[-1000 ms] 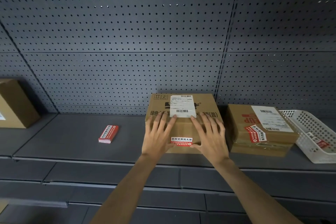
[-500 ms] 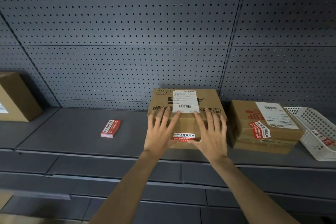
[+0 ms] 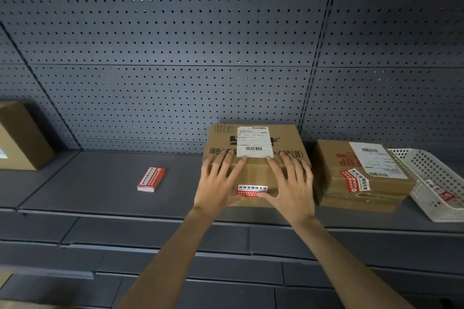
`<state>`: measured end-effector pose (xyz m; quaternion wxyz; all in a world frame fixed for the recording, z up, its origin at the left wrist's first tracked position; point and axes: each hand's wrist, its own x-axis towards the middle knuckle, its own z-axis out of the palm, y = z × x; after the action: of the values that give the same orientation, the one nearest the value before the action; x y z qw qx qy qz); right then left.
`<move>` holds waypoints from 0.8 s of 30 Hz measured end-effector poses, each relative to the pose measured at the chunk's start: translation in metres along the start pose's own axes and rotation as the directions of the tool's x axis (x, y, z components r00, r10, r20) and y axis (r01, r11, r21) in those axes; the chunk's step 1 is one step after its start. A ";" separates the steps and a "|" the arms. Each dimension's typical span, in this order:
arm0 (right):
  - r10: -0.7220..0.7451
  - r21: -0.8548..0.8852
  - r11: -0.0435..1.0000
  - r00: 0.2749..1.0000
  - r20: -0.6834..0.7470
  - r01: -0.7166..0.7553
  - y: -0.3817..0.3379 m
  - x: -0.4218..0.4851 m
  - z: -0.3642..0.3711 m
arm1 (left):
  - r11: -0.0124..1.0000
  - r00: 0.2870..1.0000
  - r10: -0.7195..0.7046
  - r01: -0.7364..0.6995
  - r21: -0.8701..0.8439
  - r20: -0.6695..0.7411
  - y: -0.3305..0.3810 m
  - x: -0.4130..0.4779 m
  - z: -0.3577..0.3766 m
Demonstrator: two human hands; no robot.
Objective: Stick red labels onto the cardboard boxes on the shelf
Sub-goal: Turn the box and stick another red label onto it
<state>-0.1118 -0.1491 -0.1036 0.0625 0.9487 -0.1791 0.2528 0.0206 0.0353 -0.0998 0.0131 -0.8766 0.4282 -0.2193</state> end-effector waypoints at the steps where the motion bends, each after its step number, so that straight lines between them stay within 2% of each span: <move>1: 0.018 0.006 1.000 1.000 -0.007 -0.018 -0.003 0.000 0.001 | 1.000 1.000 -0.008 0.008 0.000 0.005 0.002 0.000 0.000; 5: -0.001 -0.004 1.000 1.000 -0.023 0.001 -0.001 0.001 0.002 | 0.999 1.000 -0.015 0.015 0.037 0.013 0.004 0.001 0.001; 10: -0.057 -0.026 0.998 0.998 0.027 0.058 0.011 0.000 -0.004 | 0.998 1.000 -0.006 0.005 0.060 0.019 -0.001 -0.001 -0.004; 15: 0.017 0.076 0.997 1.000 -0.019 -0.016 -0.001 0.000 -0.009 | 0.998 0.998 -0.055 0.055 0.002 0.008 0.009 0.001 -0.012; 19: 0.091 0.076 0.993 0.995 -0.049 -0.087 -0.015 0.002 -0.009 | 0.990 0.990 -0.138 0.138 0.017 -0.010 0.025 0.007 -0.015; 24: 0.010 0.057 0.998 0.998 -0.057 -0.007 0.002 0.002 -0.008 | 0.993 0.993 -0.083 0.089 0.083 -0.079 0.010 0.008 -0.012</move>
<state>-0.1144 -0.1497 -0.0955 0.0395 0.9417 -0.1740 0.2853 0.0126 0.0247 -0.0881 0.0253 -0.8839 0.3804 -0.2708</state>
